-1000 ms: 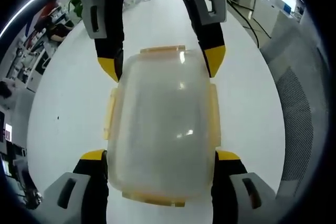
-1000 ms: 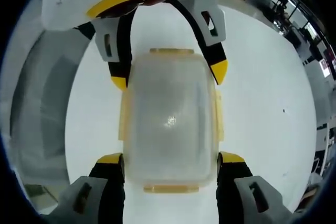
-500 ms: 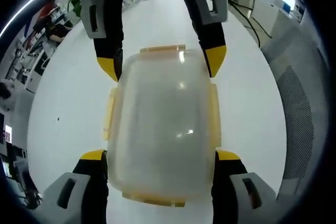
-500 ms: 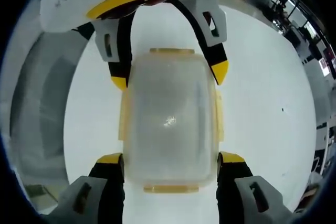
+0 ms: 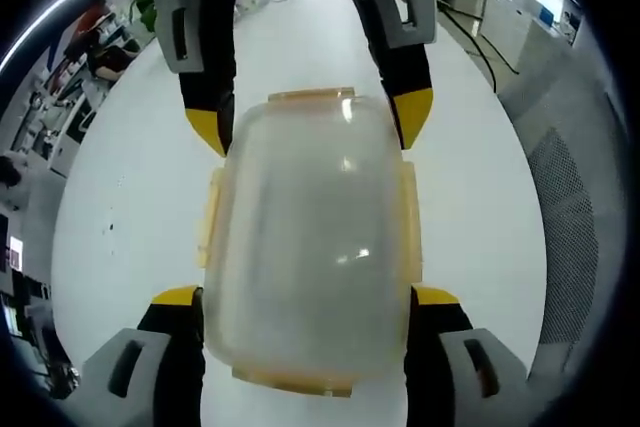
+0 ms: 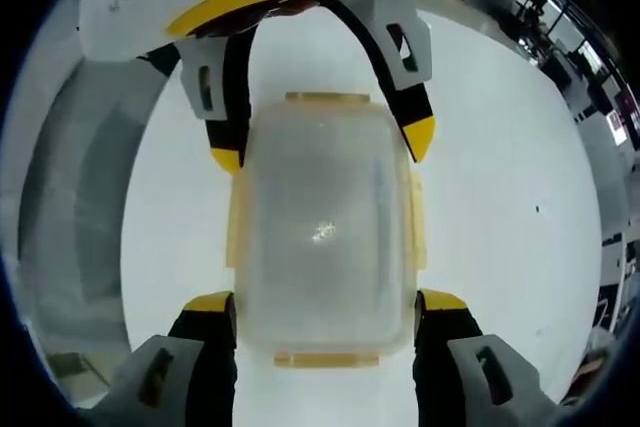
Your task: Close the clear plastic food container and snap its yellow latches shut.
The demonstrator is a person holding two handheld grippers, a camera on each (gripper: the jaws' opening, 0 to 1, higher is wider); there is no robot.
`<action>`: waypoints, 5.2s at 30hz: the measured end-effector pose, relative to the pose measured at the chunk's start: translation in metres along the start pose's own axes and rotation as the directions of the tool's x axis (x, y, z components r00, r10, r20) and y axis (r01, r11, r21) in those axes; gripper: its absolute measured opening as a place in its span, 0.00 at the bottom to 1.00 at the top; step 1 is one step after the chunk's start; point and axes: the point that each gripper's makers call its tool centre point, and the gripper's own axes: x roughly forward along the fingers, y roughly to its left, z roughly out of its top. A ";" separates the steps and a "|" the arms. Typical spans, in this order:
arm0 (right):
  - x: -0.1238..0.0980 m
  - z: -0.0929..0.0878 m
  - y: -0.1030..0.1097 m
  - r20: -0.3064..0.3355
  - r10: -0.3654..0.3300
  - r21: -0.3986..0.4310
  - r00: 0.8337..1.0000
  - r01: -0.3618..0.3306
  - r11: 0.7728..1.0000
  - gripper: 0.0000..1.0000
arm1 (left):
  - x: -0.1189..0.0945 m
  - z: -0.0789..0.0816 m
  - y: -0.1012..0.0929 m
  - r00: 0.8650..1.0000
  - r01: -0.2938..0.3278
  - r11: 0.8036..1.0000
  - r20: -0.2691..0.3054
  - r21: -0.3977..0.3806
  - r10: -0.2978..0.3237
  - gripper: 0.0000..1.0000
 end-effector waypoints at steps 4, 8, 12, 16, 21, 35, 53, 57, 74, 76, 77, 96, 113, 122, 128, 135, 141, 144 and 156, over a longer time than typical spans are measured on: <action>-0.001 0.000 0.001 0.005 -0.012 0.002 1.000 0.012 1.000 0.73 | -0.001 -0.003 -0.002 1.000 -0.008 0.999 -0.023 0.049 0.009 0.84; -0.002 0.000 0.004 0.002 -0.024 0.010 1.000 0.024 1.000 0.77 | -0.006 0.001 -0.003 1.000 0.006 1.000 -0.006 -0.010 -0.006 0.83; -0.009 0.001 0.003 0.035 -0.055 0.036 0.998 0.054 0.998 0.80 | -0.013 0.002 -0.002 1.000 -0.022 1.000 0.002 -0.008 0.022 0.84; -0.015 0.000 0.007 0.053 -0.078 0.054 0.996 0.075 0.996 0.80 | -0.018 0.002 0.000 0.999 -0.042 0.998 0.026 -0.055 0.044 0.85; -0.018 0.000 0.012 0.102 -0.107 0.105 0.989 0.096 0.990 0.79 | -0.023 -0.002 -0.003 0.997 -0.064 0.993 0.034 -0.097 0.068 0.88; -0.027 -0.006 0.025 0.187 -0.207 0.270 0.960 0.152 0.951 0.80 | -0.039 -0.005 -0.014 0.985 -0.121 0.966 0.094 -0.230 0.145 0.92; -0.033 -0.008 0.046 0.255 -0.316 0.418 0.914 0.191 0.888 0.81 | -0.055 -0.011 -0.028 0.958 -0.143 0.902 0.172 -0.408 0.229 0.91; -0.032 -0.011 0.052 0.262 -0.335 0.441 0.905 0.197 0.876 0.81 | -0.060 -0.014 -0.031 0.950 -0.150 0.890 0.187 -0.431 0.251 0.91; -0.053 -0.009 0.069 0.336 -0.479 0.539 0.811 0.252 0.804 0.80 | -0.079 -0.026 -0.058 0.910 -0.165 0.853 0.256 -0.495 0.325 0.91; -0.055 -0.010 0.073 0.340 -0.493 0.544 0.801 0.260 0.798 0.80 | -0.083 -0.027 -0.065 0.905 -0.163 0.849 0.267 -0.503 0.332 0.90; -0.056 -0.011 0.075 0.346 -0.498 0.545 0.795 0.262 0.796 0.80 | -0.086 -0.029 -0.068 0.900 -0.170 0.843 0.267 -0.510 0.343 0.90; -0.062 -0.024 0.115 0.376 -0.566 0.592 0.734 0.280 0.756 0.79 | -0.102 -0.054 -0.112 0.875 -0.153 0.791 0.291 -0.593 0.387 0.94; -0.064 -0.048 0.149 0.353 -0.616 0.650 0.705 0.289 0.703 0.78 | -0.109 -0.073 -0.137 0.858 -0.151 0.723 0.274 -0.674 0.435 0.96; -0.059 -0.055 0.158 0.333 -0.644 0.702 0.688 0.275 0.657 0.78 | -0.114 -0.074 -0.136 0.847 -0.163 0.710 0.271 -0.686 0.457 0.95; -0.060 -0.057 0.156 0.335 -0.653 0.713 0.679 0.270 0.647 0.78 | -0.113 -0.073 -0.136 0.848 -0.163 0.714 0.272 -0.681 0.454 0.95; -0.059 -0.056 0.157 0.335 -0.649 0.707 0.683 0.274 0.652 0.78 | -0.113 -0.074 -0.136 0.847 -0.161 0.709 0.273 -0.686 0.456 0.95; -0.058 -0.056 0.158 0.330 -0.643 0.702 0.691 0.277 0.657 0.77 | -0.114 -0.074 -0.137 0.848 -0.160 0.710 0.272 -0.685 0.454 0.95; -0.057 -0.056 0.159 0.328 -0.643 0.705 0.692 0.274 0.654 0.76 | -0.114 -0.074 -0.138 0.848 -0.160 0.711 0.273 -0.684 0.454 0.95; -0.055 -0.054 0.162 0.329 -0.629 0.688 0.704 0.277 0.670 0.73 | -0.113 -0.074 -0.141 0.853 -0.163 0.720 0.271 -0.674 0.446 0.94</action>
